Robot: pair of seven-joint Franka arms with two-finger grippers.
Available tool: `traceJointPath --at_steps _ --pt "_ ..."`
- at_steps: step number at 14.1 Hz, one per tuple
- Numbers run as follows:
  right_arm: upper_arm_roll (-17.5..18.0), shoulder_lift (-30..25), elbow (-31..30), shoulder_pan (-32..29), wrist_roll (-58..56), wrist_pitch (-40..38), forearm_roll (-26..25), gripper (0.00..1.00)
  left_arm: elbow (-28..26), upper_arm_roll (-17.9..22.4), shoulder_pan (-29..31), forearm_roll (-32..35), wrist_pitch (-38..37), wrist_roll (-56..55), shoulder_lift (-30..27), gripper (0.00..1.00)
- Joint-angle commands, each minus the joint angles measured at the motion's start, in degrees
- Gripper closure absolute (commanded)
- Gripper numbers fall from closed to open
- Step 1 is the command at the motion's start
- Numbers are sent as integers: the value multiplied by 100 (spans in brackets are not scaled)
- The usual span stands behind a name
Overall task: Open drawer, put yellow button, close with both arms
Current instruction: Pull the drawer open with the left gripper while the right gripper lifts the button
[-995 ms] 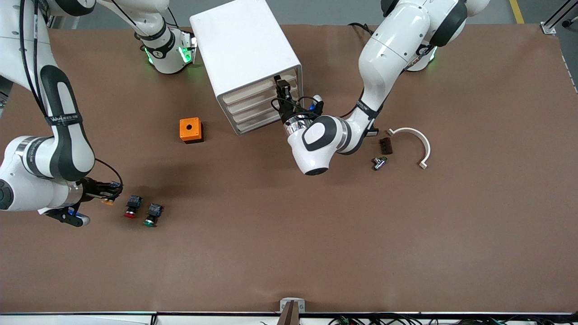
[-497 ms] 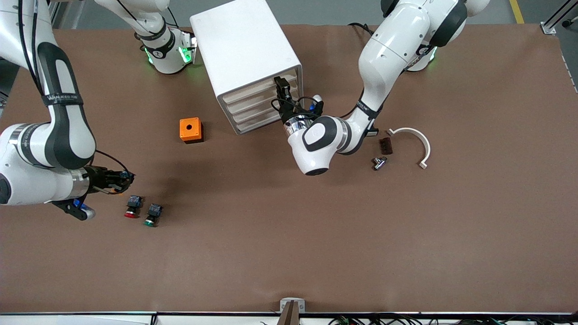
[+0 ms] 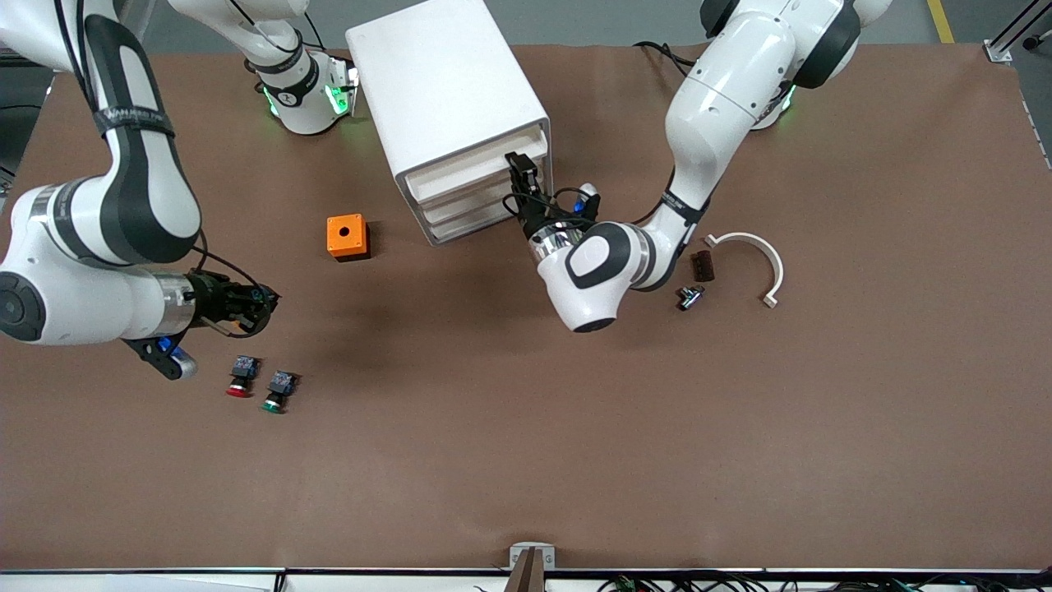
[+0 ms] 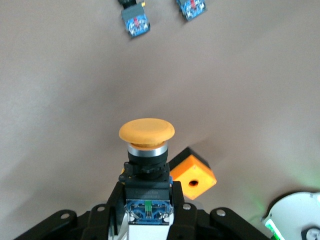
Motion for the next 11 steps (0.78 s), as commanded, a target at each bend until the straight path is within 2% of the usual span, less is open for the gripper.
traceJointPath --at_steps 1,6,9,10,11 --pt "-35 -359 -83 234 631 -196 178 98 110 0 359 -156 -176 49 -57 85" --pt "-35 -746 -109 1015 2264 -293 204 98 163 -9 764 -147 -176 49 -75 83" --pt "-35 -835 -109 1630 3293 -196 362 98 172 0 783 -147 -168 67 -75 79" --pt "-43 -861 -127 1815 3610 -109 432 98 172 0 782 -147 -168 75 -66 69" --pt "-43 -922 -170 1974 3874 22 433 98 180 0 782 -147 -168 110 -66 53"
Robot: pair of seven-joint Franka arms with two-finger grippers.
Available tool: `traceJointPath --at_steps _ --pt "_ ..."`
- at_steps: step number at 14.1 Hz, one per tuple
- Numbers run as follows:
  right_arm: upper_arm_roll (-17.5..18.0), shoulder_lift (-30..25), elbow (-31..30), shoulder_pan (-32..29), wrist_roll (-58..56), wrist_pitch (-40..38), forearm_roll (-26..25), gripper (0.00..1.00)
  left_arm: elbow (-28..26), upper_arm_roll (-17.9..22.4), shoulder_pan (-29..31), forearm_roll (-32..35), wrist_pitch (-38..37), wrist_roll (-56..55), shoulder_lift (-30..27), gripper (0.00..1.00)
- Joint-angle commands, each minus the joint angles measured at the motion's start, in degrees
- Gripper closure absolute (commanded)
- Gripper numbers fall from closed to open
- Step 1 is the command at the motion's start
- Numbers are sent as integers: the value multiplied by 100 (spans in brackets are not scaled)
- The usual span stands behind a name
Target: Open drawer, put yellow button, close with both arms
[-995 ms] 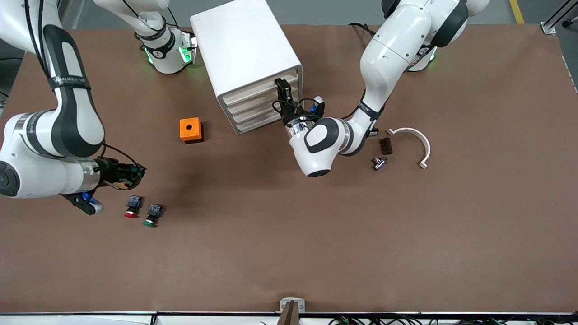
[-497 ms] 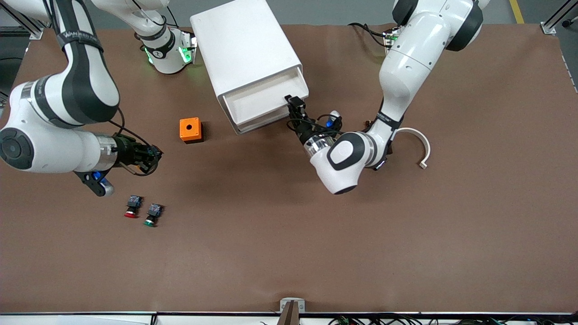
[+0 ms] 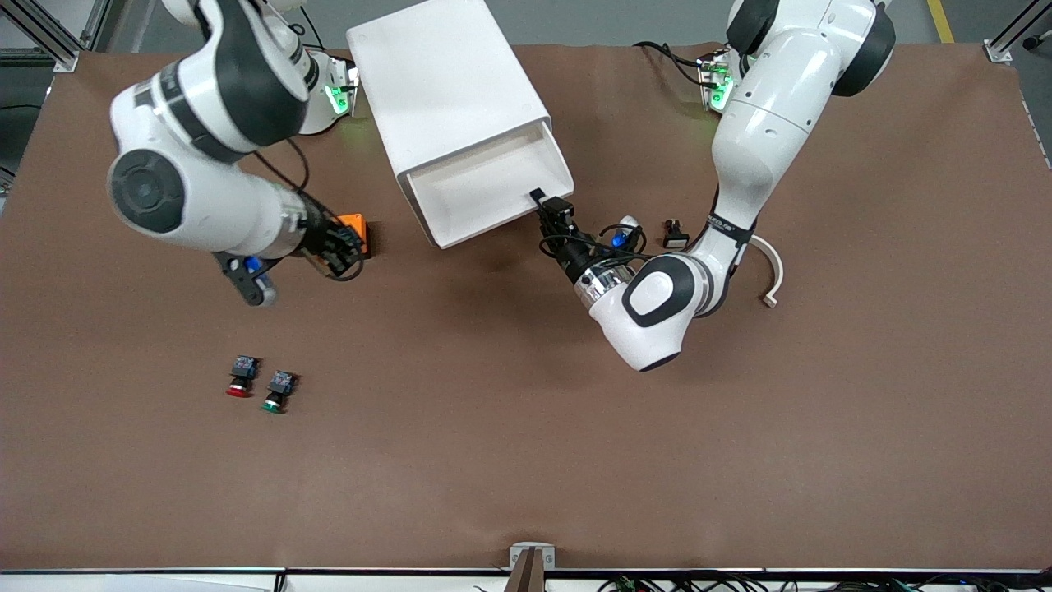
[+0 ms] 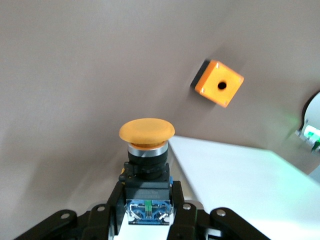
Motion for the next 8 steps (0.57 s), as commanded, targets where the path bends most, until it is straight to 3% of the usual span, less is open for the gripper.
traceJointPath --at_steps 1,3,5,8 --pt "-59 -265 -274 432 764 353 136 98 55 -4 95 -140 -172 233 -74 39" --pt "-67 -405 -529 766 1222 688 311 98 143 -4 104 -140 -172 1170 -83 18" --pt "-67 -564 -819 1039 1653 1083 355 98 283 22 183 -105 -172 1963 -83 3" --pt "-67 -591 -969 1513 2399 1373 355 98 442 31 315 -70 -180 3341 -92 1"
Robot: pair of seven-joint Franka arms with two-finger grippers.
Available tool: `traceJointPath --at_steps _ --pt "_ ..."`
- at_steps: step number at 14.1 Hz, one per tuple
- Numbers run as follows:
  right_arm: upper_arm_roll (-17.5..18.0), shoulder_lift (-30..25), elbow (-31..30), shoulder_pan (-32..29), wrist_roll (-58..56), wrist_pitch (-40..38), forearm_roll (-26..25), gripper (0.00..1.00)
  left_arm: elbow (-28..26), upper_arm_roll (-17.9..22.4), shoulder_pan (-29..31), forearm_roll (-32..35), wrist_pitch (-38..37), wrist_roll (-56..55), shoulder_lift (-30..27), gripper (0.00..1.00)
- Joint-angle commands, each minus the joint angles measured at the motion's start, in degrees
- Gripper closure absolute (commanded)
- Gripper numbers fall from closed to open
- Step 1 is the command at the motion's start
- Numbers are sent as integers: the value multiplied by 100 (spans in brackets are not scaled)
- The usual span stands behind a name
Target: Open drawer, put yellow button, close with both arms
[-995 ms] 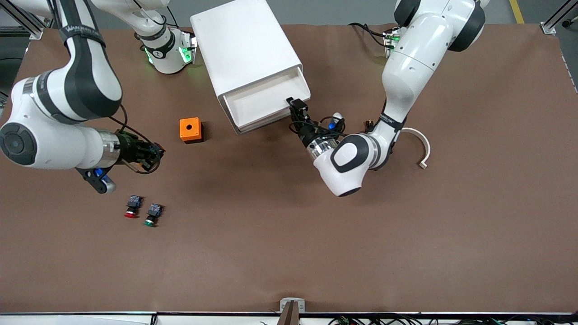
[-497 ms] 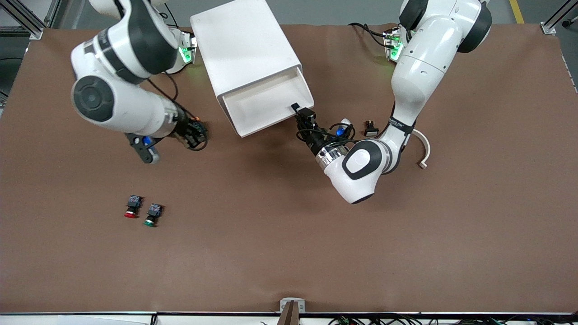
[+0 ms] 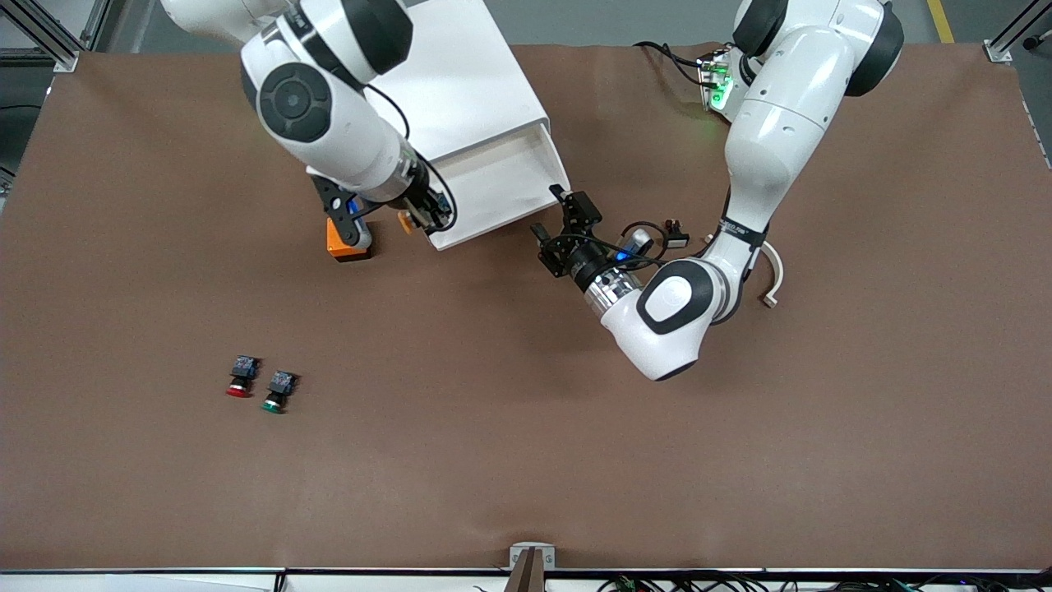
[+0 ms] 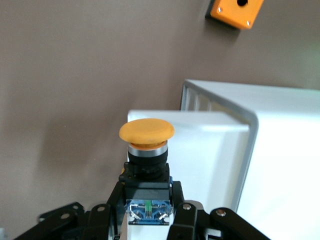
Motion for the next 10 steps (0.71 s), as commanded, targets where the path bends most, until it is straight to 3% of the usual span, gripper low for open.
traceJointPath --at_steps 1,6,10 --pt "-66 -278 -438 419 621 436 120 98 170 70 88 -35 -86 1239 -60 1" --pt "-66 -261 -843 842 1158 1113 112 98 513 702 -157 429 150 3490 -218 1" --pt "-75 -147 -923 1027 1388 1518 50 93 504 729 -333 1588 1369 4566 -780 1"
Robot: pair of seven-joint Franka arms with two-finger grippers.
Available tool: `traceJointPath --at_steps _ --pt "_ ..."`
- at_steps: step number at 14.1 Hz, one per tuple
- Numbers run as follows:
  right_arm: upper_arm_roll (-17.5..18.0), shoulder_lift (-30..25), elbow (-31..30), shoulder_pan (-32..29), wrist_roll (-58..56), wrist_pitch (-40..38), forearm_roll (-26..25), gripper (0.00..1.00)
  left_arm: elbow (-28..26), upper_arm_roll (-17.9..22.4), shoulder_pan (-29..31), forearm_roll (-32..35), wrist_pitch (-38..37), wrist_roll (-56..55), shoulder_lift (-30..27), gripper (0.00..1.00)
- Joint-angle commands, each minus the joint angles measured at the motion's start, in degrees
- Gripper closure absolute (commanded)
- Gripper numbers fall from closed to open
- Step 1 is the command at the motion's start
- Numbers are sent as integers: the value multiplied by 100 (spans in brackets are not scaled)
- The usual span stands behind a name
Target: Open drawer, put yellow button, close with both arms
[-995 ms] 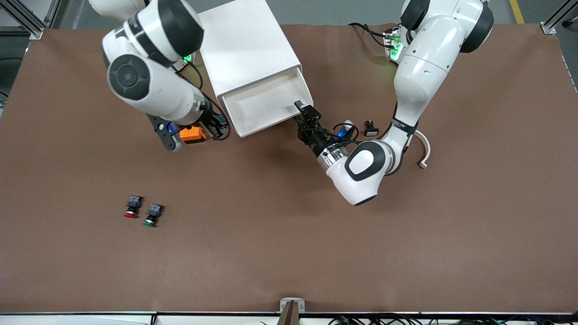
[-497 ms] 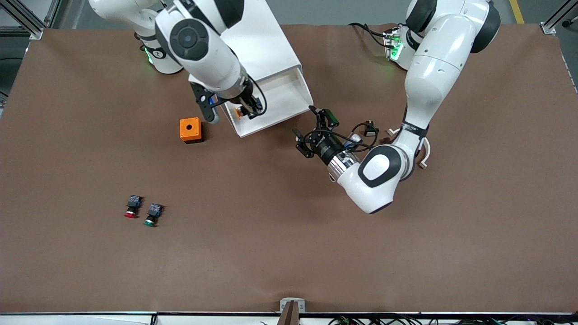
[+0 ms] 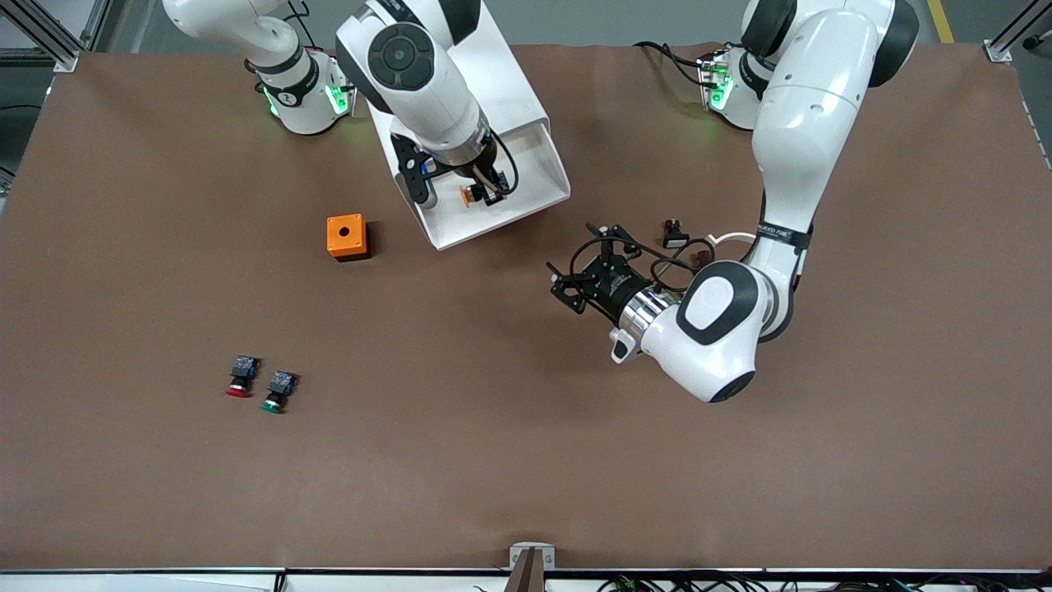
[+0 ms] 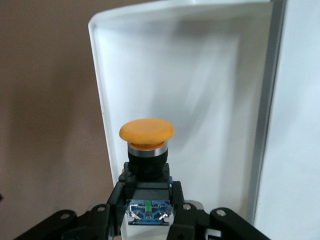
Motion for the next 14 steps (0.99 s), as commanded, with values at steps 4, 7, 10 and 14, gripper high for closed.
traceJointPath --at_steps 4,7,10,14 --pt "-88 -37 -138 14 144 125 47 44 -122 111 -621 1794 1582 396 -919 1" --pt "-115 -2 -121 14 135 107 12 15 -131 85 -919 2821 2066 414 -1131 1" --pt "-150 -28 -42 -100 126 98 -382 2 -139 76 -1130 3491 2269 440 -1131 1" --pt "-150 -45 318 -688 -854 -419 -647 1 -192 76 -1342 3985 2428 440 -1123 1"
